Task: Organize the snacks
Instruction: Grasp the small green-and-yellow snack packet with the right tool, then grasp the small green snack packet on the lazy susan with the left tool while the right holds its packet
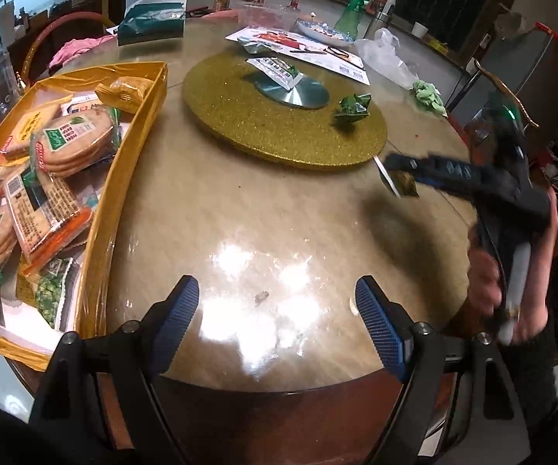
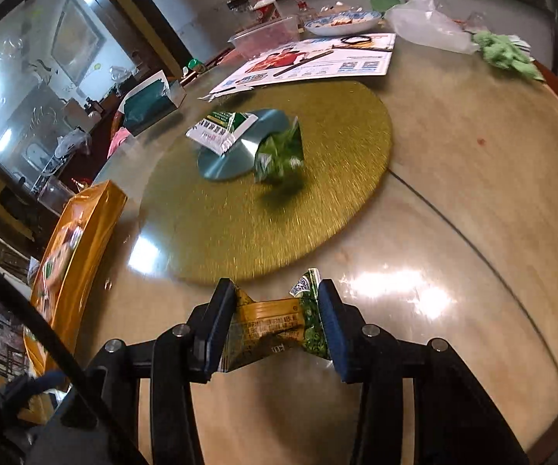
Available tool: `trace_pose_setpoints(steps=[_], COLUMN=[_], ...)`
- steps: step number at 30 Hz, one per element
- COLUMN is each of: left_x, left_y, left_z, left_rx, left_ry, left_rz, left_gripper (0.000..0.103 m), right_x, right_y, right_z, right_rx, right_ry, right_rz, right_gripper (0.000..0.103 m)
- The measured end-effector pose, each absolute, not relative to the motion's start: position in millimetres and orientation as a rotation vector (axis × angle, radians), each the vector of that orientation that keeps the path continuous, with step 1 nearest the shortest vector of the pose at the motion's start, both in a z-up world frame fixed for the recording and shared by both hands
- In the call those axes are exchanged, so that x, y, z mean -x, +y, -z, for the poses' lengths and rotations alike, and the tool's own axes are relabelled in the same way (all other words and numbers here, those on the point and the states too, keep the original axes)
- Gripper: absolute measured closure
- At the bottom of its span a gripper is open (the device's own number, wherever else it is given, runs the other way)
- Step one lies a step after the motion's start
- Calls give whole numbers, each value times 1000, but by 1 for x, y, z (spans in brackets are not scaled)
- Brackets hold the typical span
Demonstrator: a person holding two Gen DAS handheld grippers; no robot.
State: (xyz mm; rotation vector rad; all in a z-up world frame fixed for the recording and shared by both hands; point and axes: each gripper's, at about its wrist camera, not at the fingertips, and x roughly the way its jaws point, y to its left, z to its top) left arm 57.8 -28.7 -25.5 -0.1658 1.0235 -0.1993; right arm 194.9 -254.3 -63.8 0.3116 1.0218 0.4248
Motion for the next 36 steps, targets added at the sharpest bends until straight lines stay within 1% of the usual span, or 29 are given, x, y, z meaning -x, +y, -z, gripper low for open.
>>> trace_pose_setpoints(steps=[1,3,4,6,7,11,12,13,14,21,22,23,25,28,31,36], left_x=[-58,-60,-61,-63,-63,-61,-61,-61,-61,-57,-56,-54,-53,-55,-62,-88], left_y=[-29,-29,-31,-33,-34,-39,-40,-40,-40,-39,-38,-37,-35,-32,-36,-61], left_z=[26,26,27,27,27,26,26,27,28,24,23,23,23,25,26,19], left_rx=[163,161,161,153,150,139,134,132,133,127,126,127,130,141,140,72], left_ry=[1023,1030,1032,1033,1033,1031,1034,1037,1040,1029,1028,1027,1027,1035,1047,1026], left_rz=[197,199,205,205,207,218,217,214,211,199,196,193,186,177,185,211], left_gripper=[20,20,20,20,20,20,20,20,20,20,20,20,20,20,20,20], right_x=[-188,-178,-173,-164,-162,-147,-145,-143,-143,-186,-192,-195,-192,-178,-161,-137], right_y=[-257,-259,-262,-271,-272,-275,-274,-271,-268,-247,-247,-246,-246,-246,-250,-283], right_z=[64,63,63,63,64,72,71,71,69,69,71,73,75,75,74,75], right_rx=[-316,-330,-355,-424,-450,-536,-547,-557,-578,-592,-609,-596,-560,-501,-438,-425], right_ry=[1013,998,986,965,966,988,991,991,986,1000,1009,1024,1023,1007,994,933], right_rz=[-415,-414,-419,-415,-414,-356,-337,-343,-357,-379,-374,-351,-330,-324,-327,-255], right_gripper=[57,47,36,25,23,24,25,29,31,31,37,51,56,69,74,78])
